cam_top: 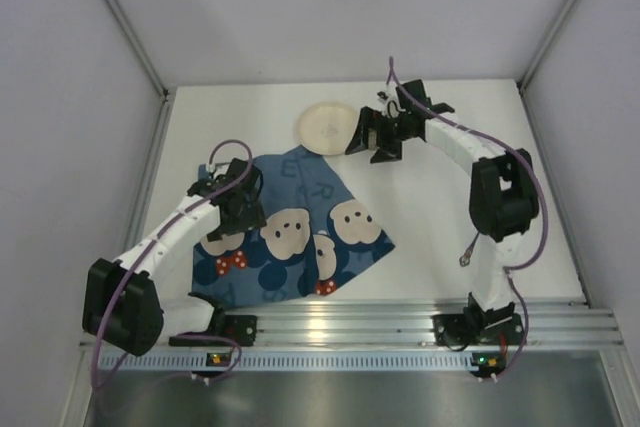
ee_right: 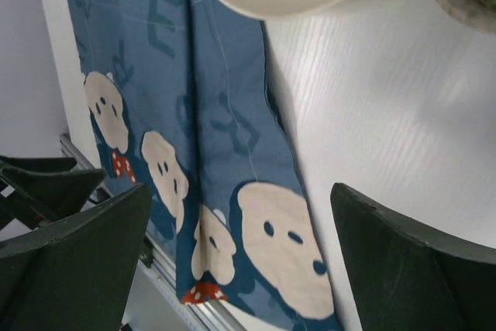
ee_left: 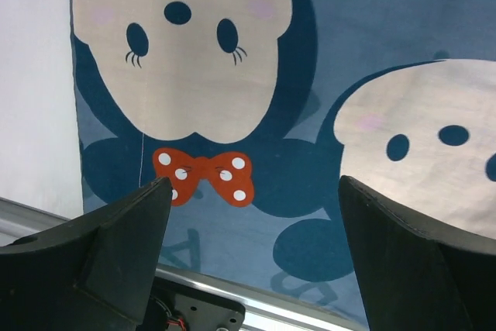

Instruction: Set the dinner table for one person

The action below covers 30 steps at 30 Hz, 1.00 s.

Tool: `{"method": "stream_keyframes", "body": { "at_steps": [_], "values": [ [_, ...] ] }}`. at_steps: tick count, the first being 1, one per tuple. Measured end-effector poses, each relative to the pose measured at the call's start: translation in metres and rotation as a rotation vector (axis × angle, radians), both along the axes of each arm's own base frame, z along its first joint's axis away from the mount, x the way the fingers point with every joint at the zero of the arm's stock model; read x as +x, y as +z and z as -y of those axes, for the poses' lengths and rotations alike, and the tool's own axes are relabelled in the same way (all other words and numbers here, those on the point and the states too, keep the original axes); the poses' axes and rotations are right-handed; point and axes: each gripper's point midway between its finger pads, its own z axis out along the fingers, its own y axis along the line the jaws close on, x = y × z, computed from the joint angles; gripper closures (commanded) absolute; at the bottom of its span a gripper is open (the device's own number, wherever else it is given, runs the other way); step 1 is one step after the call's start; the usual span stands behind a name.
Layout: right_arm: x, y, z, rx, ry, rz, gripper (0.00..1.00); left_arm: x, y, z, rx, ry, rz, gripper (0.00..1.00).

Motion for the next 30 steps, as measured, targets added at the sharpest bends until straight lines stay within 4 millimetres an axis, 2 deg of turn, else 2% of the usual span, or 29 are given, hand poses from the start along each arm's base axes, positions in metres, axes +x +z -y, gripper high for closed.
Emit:
{"method": "stream_keyframes", "body": {
  "at_steps": [4, 8, 11, 14, 16, 17, 20, 21, 22, 23, 24, 25, 27, 28, 30],
  "values": [
    [0.022, -0.036, -0.025, -0.006, 0.034, -0.034, 0.02, -0.003, -0.007, -0.005, -0.028, 0.022, -0.025, 0.11],
    [0.024, -0.077, -0.042, -0.026, 0.057, -0.097, 0.04, 0.006, -0.01, -0.009, -0.066, 0.065, -0.02, 0.13],
    [0.027, -0.079, -0.057, -0.001, 0.072, -0.101, 0.05, 0.011, -0.017, -0.014, -0.091, 0.097, -0.035, 0.14],
    [0.032, -0.08, -0.071, 0.009, 0.082, -0.077, 0.13, 0.013, -0.026, -0.02, -0.128, 0.134, -0.048, 0.16],
    [0.031, -0.081, -0.082, 0.017, 0.094, -0.07, 0.22, 0.012, -0.032, -0.03, -0.148, 0.174, -0.063, 0.19],
    [0.03, -0.083, -0.087, 0.019, 0.098, -0.069, 0.32, 0.013, -0.034, -0.034, -0.162, 0.195, -0.07, 0.21],
    [0.023, -0.089, -0.101, 0.015, 0.118, -0.071, 0.53, 0.016, -0.042, -0.045, -0.195, 0.247, -0.092, 0.23],
    [0.019, -0.092, -0.105, 0.017, 0.127, -0.077, 0.66, 0.017, -0.046, -0.049, -0.204, 0.262, -0.106, 0.24],
    [0.017, -0.094, -0.107, 0.011, 0.131, -0.073, 0.73, 0.017, -0.051, -0.053, -0.208, 0.273, -0.122, 0.25],
    [0.013, -0.099, -0.108, 0.005, 0.133, -0.081, 0.87, 0.017, -0.055, -0.055, -0.21, 0.281, -0.133, 0.25],
    [0.009, -0.104, -0.108, -0.001, 0.133, -0.091, 0.94, 0.017, -0.059, -0.057, -0.211, 0.287, -0.144, 0.26],
    [0.005, -0.109, -0.107, 0.0, 0.133, -0.105, 1.0, 0.018, -0.061, -0.058, -0.213, 0.287, -0.15, 0.33],
    [-0.001, -0.112, -0.106, 0.012, 0.137, -0.115, 1.0, 0.019, -0.065, -0.059, -0.212, 0.283, -0.157, 0.42],
    [-0.004, -0.111, -0.103, 0.009, 0.135, -0.114, 1.0, 0.019, -0.067, -0.059, -0.21, 0.279, -0.163, 0.53],
    [-0.009, -0.112, -0.096, 0.0, 0.124, -0.112, 1.0, 0.02, -0.069, -0.06, -0.208, 0.278, -0.164, 0.67]
  ]
}}
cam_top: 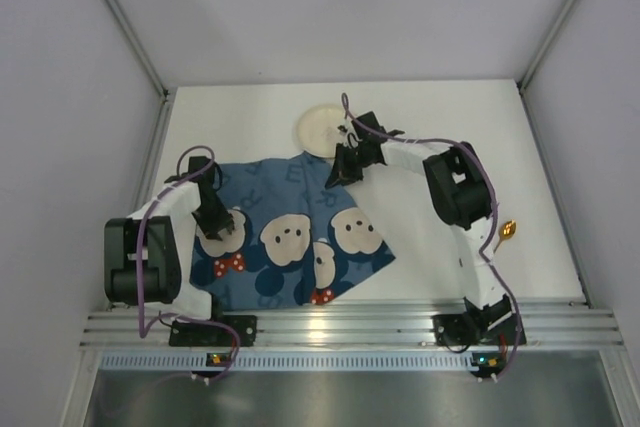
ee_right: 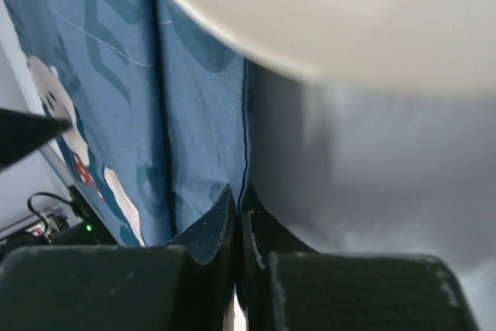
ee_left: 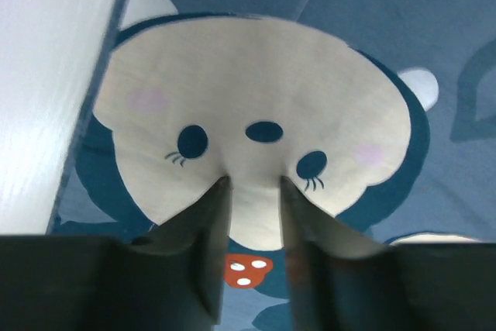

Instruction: Set the dinner table for one person

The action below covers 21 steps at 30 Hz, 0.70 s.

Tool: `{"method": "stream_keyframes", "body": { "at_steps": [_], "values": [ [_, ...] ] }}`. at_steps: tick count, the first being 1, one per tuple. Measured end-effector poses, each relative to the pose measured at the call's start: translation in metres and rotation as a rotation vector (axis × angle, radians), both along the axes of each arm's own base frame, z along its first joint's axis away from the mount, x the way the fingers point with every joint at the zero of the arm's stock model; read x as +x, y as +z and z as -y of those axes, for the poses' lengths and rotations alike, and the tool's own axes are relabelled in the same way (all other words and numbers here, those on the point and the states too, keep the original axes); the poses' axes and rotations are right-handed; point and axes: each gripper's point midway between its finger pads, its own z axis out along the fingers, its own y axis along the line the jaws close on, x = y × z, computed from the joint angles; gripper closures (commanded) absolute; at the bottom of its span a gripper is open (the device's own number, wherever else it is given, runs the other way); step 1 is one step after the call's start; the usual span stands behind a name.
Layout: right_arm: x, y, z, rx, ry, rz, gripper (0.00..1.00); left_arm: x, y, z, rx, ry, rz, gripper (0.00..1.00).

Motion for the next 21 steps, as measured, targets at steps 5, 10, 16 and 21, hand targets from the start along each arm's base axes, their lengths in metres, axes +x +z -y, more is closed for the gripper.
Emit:
{"method": "stream_keyframes", "body": {
  "at_steps": [5, 10, 16, 21],
  "values": [
    [-0.03, -0.001, 0.046, -0.075, -0.053, -0.024, 1.0, 0.004, -0.003, -0.002, 0.006, -0.015, 0.005, 1.0],
    [-0.048, 0.0, 0.121, -0.209, -0.175, -0.037, 1.0, 0.004, -0.003, -0.005, 0.022, -0.014, 0.005, 1.0],
    [-0.053, 0.006, 0.189, -0.36, -0.298, -0.011, 1.0, 0.005, -0.003, -0.008, 0.043, -0.005, 0.006, 1.0],
    [-0.054, 0.009, 0.22, -0.409, -0.352, -0.022, 1.0, 0.012, 0.002, -0.001, 0.004, 0.012, 0.027, 1.0]
  ]
}}
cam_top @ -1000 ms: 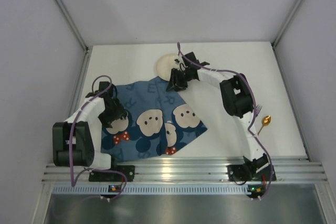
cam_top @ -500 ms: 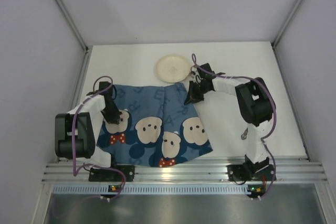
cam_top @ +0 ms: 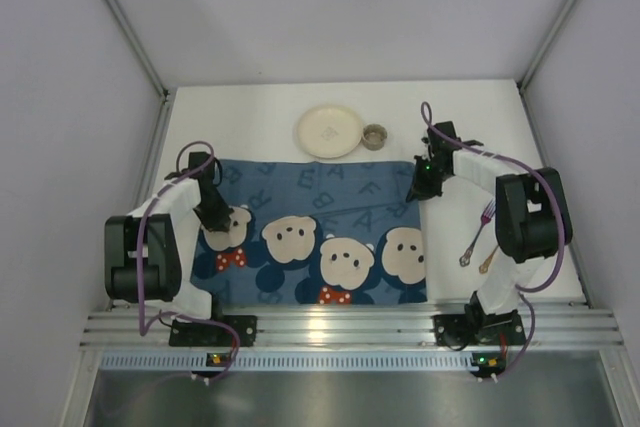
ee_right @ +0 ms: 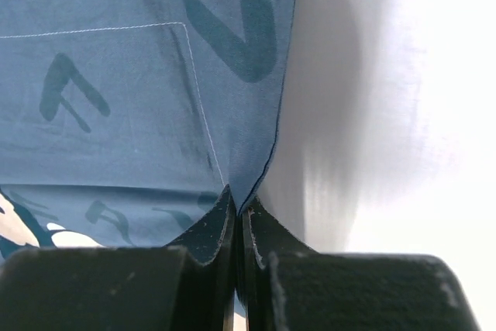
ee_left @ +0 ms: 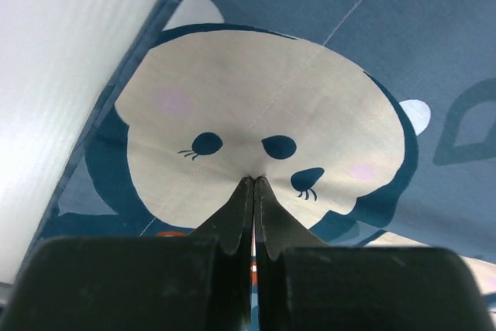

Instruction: Set the dinner table for one person

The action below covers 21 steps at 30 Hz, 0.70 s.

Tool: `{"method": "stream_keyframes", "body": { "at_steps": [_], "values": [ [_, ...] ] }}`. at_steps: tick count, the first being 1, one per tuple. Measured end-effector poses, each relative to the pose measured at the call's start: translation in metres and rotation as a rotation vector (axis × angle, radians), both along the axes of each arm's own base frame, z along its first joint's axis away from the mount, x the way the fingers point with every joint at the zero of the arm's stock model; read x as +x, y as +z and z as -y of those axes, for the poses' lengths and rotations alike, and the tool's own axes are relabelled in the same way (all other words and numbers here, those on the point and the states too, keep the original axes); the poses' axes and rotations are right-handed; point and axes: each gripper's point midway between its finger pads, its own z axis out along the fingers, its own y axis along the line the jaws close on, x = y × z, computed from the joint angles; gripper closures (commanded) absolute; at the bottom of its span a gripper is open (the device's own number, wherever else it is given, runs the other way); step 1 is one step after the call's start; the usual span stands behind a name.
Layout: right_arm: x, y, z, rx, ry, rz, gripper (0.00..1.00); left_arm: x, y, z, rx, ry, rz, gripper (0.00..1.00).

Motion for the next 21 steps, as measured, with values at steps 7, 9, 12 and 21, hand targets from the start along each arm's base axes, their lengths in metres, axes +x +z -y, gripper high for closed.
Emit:
{"method": "stream_keyframes", "body": {
  "at_steps": [7, 9, 12, 21],
  "values": [
    [0.004, 0.004, 0.032, -0.023, -0.063, -0.034, 1.0, 0.033, 0.022, 0.02, -0.094, 0.017, 0.081, 1.0],
    [0.016, 0.01, 0.043, -0.041, -0.082, -0.017, 1.0, 0.039, 0.028, 0.016, -0.069, 0.024, 0.099, 0.99],
    [0.039, 0.016, 0.054, -0.038, -0.101, 0.015, 0.87, 0.047, 0.037, 0.01, -0.045, 0.052, 0.118, 0.69],
    [0.049, 0.019, 0.042, 0.0, -0.043, 0.016, 0.43, 0.037, 0.052, 0.023, -0.013, 0.058, 0.113, 0.41]
  ]
}}
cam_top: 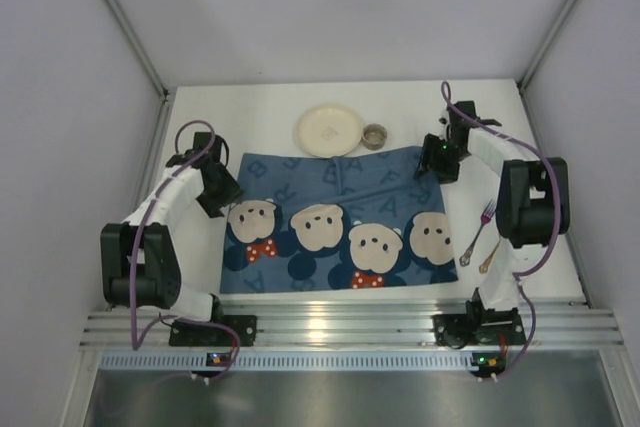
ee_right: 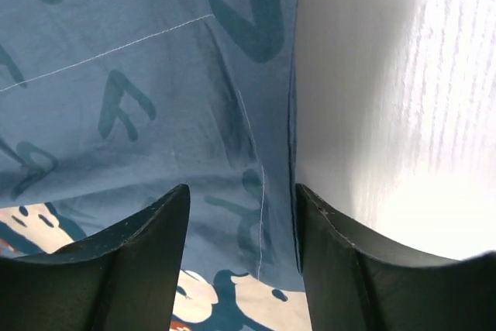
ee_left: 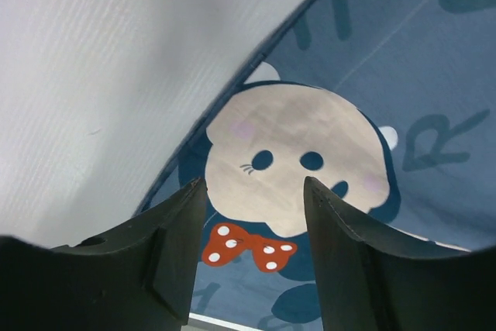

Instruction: Set the dinner table for one person

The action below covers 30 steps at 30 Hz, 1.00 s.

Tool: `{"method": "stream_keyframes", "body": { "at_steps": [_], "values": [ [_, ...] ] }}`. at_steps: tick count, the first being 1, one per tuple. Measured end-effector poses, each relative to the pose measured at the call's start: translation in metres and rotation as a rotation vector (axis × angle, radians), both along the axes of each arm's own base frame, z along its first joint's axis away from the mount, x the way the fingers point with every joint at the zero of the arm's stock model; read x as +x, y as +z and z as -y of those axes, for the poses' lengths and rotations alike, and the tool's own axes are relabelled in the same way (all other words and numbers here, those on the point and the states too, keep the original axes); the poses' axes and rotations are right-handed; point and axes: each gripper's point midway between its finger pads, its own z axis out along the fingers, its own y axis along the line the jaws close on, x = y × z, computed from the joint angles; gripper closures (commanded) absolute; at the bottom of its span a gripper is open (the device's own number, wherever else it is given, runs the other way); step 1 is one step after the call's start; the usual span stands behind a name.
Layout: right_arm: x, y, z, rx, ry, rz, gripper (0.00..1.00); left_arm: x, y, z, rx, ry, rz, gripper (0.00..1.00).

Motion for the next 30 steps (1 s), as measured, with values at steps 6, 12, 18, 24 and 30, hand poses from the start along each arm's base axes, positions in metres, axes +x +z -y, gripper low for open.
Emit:
{"method": "stream_keyframes", "body": {
  "at_steps": [6, 12, 18, 24, 30],
  "values": [
    [-0.044, 0.031, 0.001, -0.086, 0.016, 0.042, 0.46, 0.013, 0.014, 0.009, -0.016, -0.035, 0.079, 0.43],
    [-0.093, 0.112, -0.045, -0.035, 0.146, 0.288, 0.73, 0.056, 0.017, 0.033, -0.046, -0.103, 0.15, 0.46],
    [-0.139, 0.081, -0.087, 0.118, 0.236, 0.207, 1.0, 0.109, -0.005, 0.063, -0.088, -0.163, 0.172, 0.51],
    [-0.185, 0.012, -0.089, 0.133, 0.246, -0.034, 1.0, 0.143, -0.025, 0.08, -0.126, -0.183, 0.179, 0.52],
    [-0.19, -0.011, -0.093, 0.154, 0.238, -0.084, 1.0, 0.161, -0.039, 0.087, -0.14, -0.192, 0.183, 0.52]
  ]
}}
